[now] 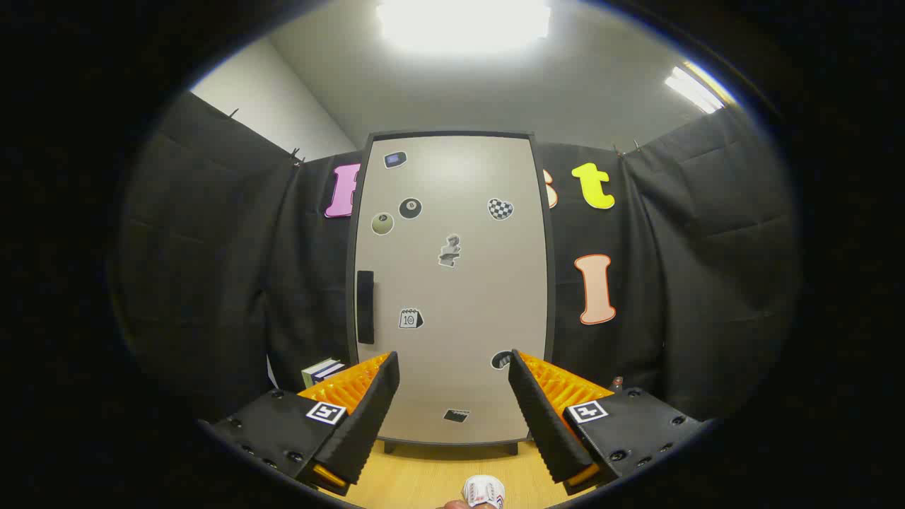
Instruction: Open the shoe cabinet door, grab the shoes and put them into the shoe cabinet, then close the shoe cabinet door.
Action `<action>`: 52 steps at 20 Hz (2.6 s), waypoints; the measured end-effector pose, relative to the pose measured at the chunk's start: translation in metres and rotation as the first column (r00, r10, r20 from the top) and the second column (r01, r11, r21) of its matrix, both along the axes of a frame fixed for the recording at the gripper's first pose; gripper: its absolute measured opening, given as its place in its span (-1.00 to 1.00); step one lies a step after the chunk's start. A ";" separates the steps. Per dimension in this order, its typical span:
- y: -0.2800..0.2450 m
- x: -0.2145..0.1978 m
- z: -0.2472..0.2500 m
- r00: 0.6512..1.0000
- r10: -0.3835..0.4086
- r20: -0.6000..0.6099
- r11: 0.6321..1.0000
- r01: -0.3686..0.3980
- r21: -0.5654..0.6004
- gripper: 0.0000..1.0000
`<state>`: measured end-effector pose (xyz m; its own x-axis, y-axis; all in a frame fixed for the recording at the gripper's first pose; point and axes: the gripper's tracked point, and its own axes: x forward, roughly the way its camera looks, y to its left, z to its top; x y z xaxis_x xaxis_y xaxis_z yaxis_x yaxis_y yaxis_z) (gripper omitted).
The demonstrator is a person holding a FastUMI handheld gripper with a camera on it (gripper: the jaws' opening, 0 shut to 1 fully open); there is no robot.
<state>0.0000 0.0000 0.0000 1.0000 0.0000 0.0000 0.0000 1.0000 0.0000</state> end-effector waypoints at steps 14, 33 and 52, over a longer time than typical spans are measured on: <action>0.004 -0.009 0.011 1.000 0.016 0.003 0.999 -0.016 0.045 0.95; 0.023 0.087 0.017 0.999 0.033 -0.030 0.999 -0.033 0.025 0.95; 0.139 0.218 0.000 0.988 0.121 -0.098 0.991 -0.125 -0.036 0.96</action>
<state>0.2180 0.1394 0.0003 0.9878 0.1212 -0.0977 -0.1252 0.9915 -0.0358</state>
